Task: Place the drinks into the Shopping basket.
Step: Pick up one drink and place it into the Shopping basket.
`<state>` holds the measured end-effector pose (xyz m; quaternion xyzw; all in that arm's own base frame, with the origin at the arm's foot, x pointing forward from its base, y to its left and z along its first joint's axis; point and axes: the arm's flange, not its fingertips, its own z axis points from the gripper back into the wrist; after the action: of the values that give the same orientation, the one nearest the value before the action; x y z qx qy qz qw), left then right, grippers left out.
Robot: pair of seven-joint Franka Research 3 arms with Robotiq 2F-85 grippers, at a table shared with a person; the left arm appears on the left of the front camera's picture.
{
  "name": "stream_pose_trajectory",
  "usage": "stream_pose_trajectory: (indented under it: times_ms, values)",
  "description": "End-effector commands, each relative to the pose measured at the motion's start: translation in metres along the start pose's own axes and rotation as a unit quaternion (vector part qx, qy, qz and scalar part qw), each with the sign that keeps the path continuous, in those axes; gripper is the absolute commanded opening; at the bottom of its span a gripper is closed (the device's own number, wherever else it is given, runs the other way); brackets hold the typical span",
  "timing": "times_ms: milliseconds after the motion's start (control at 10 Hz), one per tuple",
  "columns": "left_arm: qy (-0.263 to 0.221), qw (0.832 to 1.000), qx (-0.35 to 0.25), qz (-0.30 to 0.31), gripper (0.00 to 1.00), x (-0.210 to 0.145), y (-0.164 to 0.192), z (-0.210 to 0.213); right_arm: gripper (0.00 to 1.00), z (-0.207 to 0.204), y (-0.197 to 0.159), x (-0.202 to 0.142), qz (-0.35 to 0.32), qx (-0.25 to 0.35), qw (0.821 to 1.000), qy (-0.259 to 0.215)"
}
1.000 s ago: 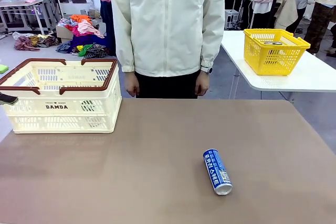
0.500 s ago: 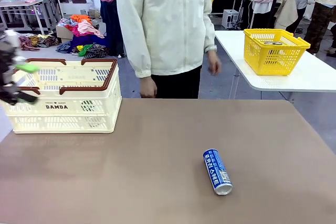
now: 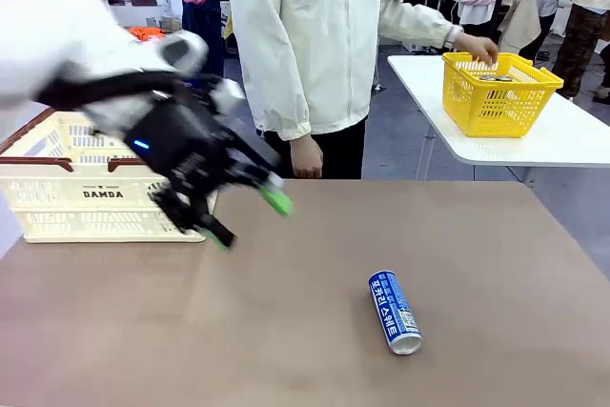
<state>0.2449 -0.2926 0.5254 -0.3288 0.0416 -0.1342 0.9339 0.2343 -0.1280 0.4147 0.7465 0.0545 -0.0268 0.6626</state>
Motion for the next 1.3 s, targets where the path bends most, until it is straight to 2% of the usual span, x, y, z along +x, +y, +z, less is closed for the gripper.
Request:
stream_pose_trajectory:
  times_ms: [0, 100, 200, 600, 700, 800, 900, 1000, 1100, 1200]
  values:
    - [0.010, 0.998, 0.055, -0.025, 1.00, 0.029, -0.014, -0.036, 1.00, -0.001, 0.007, 0.001, -0.009, 0.006, 1.000, -0.003]
    - [0.021, 0.999, 0.023, -0.043, 1.00, 0.029, -0.016, -0.026, 1.00, -0.001, 0.007, 0.001, -0.009, 0.006, 1.000, -0.003]
    - [0.007, 0.999, 0.031, -0.022, 1.00, 0.002, -0.019, -0.036, 1.00, -0.001, 0.007, 0.001, -0.009, 0.006, 1.000, -0.003]
    - [0.015, 0.999, 0.028, -0.034, 1.00, 0.011, -0.023, -0.043, 1.00, -0.001, 0.007, 0.001, -0.009, 0.006, 1.000, -0.003]
    - [0.057, 0.993, 0.086, -0.063, 1.00, 0.022, -0.040, -0.065, 1.00, -0.001, 0.007, 0.001, -0.009, 0.006, 1.000, -0.003]
    - [0.016, 0.989, 0.142, -0.031, 1.00, 0.041, -0.068, -0.081, 1.00, -0.001, 0.007, 0.001, -0.009, 0.006, 1.000, -0.003]
    - [0.008, 0.983, 0.182, -0.027, 1.00, 0.060, -0.088, -0.096, 1.00, -0.001, 0.007, 0.001, -0.009, 0.006, 1.000, -0.003]
    - [0.027, 0.978, 0.204, -0.036, 1.00, 0.077, -0.099, -0.105, 1.00, -0.001, 0.007, 0.001, -0.009, 0.006, 1.000, -0.003]
    - [0.019, 0.974, 0.224, -0.015, 1.00, 0.095, -0.098, -0.101, 1.00, -0.001, 0.007, 0.001, -0.009, 0.006, 1.000, -0.003]
    - [0.050, 0.973, 0.223, -0.025, 1.00, 0.116, -0.080, -0.064, 1.00, -0.001, 0.007, 0.001, -0.009, 0.006, 1.000, -0.003]
